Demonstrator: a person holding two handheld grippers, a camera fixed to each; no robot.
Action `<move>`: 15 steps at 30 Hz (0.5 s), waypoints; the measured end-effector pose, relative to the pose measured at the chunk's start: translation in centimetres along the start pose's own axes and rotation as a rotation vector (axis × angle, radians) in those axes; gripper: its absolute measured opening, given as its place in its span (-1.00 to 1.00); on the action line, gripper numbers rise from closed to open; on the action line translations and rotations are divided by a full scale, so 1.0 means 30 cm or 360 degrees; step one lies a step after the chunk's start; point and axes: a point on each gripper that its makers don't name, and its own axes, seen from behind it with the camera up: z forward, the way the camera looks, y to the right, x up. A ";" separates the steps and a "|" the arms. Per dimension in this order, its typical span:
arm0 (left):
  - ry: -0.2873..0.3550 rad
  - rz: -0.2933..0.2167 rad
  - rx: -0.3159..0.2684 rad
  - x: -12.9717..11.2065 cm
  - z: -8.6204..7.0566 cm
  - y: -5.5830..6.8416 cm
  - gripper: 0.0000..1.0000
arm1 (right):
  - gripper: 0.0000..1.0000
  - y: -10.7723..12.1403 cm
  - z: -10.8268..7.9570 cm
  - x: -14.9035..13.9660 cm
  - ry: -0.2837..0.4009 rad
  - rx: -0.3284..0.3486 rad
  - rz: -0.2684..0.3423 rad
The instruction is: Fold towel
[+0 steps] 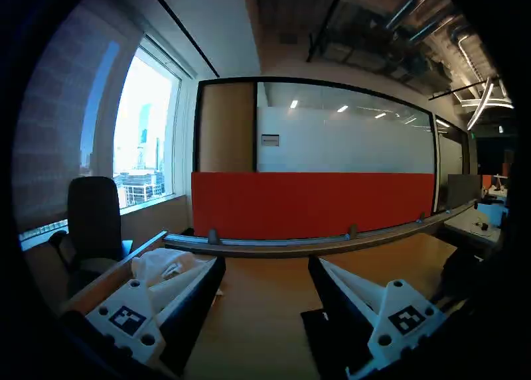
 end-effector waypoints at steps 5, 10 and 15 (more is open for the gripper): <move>-0.0005 0.0003 -0.0009 0.055 0.009 0.005 0.85 | 1.00 0.006 0.012 0.061 0.0002 -0.0014 0.0007; -0.0029 0.0022 -0.0037 0.080 0.024 0.014 0.85 | 1.00 -0.001 0.027 0.091 -0.0006 0.0000 0.0000; -0.0076 0.0063 -0.0103 0.080 0.033 0.035 0.85 | 1.00 -0.024 0.042 0.089 -0.0041 0.0051 -0.0045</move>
